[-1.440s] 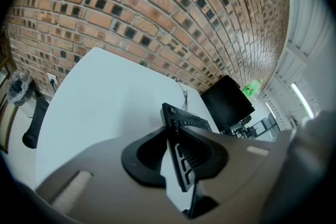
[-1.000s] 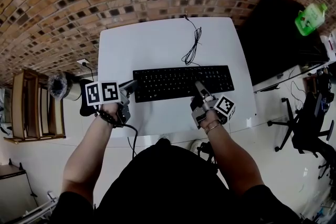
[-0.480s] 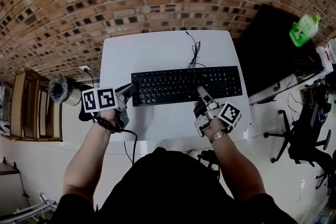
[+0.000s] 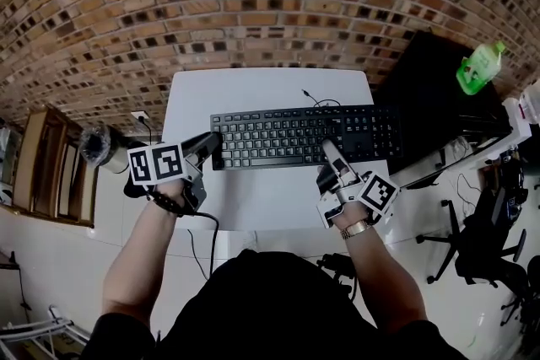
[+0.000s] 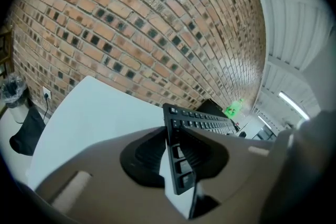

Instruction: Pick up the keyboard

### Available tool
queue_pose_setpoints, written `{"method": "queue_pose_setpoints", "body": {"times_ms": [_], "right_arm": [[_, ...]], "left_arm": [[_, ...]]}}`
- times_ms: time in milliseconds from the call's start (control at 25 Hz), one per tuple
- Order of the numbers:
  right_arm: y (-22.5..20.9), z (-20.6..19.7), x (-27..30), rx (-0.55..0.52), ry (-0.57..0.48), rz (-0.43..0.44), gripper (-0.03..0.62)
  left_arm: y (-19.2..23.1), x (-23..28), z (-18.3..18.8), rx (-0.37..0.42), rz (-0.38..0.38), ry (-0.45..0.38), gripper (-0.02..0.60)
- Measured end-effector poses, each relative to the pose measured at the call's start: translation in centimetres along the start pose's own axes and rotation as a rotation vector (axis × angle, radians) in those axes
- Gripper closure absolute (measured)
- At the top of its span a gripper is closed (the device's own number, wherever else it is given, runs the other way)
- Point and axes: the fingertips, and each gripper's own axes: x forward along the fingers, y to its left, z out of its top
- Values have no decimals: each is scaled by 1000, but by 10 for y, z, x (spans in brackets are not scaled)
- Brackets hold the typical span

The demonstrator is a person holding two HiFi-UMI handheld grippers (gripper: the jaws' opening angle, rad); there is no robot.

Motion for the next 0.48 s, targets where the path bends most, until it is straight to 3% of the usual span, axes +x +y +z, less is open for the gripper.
{"method": "queue_pose_setpoints", "body": {"times_ms": [480], "right_arm": [[62,30,-23,-161,2,88,503]], "left_arm": [[-52,-24,14,65,-18,-113,494]]}}
